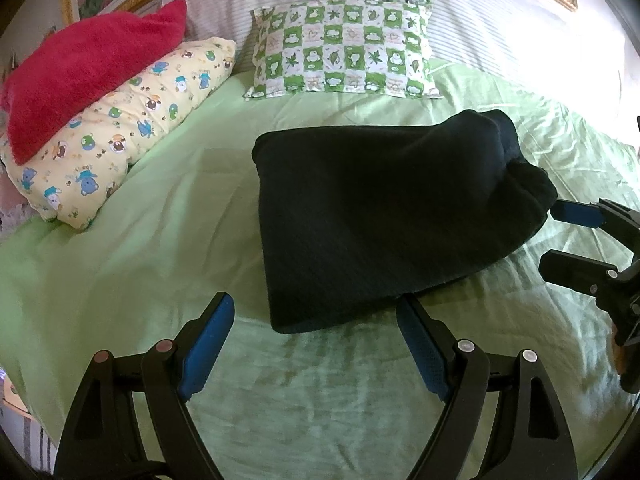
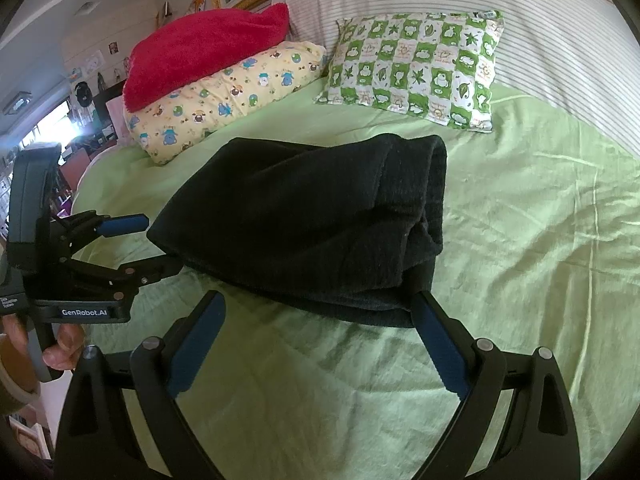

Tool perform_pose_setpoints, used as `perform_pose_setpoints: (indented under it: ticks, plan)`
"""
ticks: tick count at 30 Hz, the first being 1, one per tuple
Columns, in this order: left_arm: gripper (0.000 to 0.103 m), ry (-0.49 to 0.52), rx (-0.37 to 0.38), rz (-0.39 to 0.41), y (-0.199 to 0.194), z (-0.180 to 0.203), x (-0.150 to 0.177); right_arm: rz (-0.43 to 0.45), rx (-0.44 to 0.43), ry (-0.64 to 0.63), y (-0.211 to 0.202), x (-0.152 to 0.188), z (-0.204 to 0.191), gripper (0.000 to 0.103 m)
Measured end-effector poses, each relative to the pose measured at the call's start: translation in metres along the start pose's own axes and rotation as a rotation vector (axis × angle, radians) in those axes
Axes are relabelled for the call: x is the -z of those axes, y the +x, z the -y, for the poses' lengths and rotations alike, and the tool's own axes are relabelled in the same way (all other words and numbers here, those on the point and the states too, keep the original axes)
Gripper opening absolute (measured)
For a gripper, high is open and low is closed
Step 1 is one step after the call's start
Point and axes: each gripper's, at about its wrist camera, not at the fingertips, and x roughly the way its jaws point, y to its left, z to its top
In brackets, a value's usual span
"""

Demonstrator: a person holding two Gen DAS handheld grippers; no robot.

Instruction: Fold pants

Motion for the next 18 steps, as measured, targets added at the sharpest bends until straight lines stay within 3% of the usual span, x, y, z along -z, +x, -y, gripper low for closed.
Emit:
perform_pose_setpoints:
  ticks: [18]
  plan:
    - [0.085, -0.074, 0.053, 0.015, -0.002, -0.011, -0.016, 0.024, 0.002, 0.003, -0.006, -0.007, 0.003, 0.094]
